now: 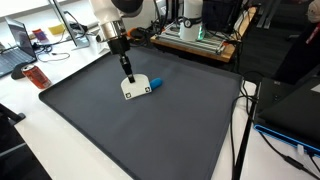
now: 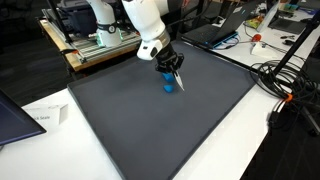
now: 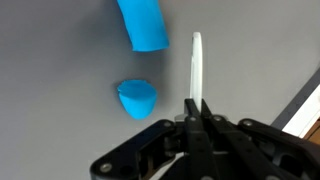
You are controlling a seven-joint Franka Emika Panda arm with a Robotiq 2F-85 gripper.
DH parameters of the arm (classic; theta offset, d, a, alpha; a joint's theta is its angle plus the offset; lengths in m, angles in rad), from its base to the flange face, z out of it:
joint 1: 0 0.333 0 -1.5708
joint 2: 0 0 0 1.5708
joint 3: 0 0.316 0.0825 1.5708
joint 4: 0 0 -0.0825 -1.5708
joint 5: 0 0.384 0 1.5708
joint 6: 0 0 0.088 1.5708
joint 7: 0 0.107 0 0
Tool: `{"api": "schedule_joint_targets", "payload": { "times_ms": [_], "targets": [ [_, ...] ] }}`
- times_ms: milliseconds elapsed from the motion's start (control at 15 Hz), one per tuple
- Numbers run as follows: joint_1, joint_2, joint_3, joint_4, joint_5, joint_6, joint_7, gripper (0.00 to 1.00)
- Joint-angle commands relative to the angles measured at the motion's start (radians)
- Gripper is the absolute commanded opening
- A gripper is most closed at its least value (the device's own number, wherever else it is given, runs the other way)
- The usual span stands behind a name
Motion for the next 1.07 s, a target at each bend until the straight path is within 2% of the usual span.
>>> {"api": "schedule_joint_targets", "payload": {
  "times_ms": [0, 533, 1000],
  "targets": [
    [-0.037, 0.038, 0.032, 0.026, 0.121, 0.002, -0.115, 0.01],
    [-0.029, 0.034, 0.037, -0.006, 0.336, -0.002, -0.339, 0.01],
    [0.006, 0.017, 0.027, -0.051, 0.383, 0.011, -0.384, 0.01]
  ]
}}
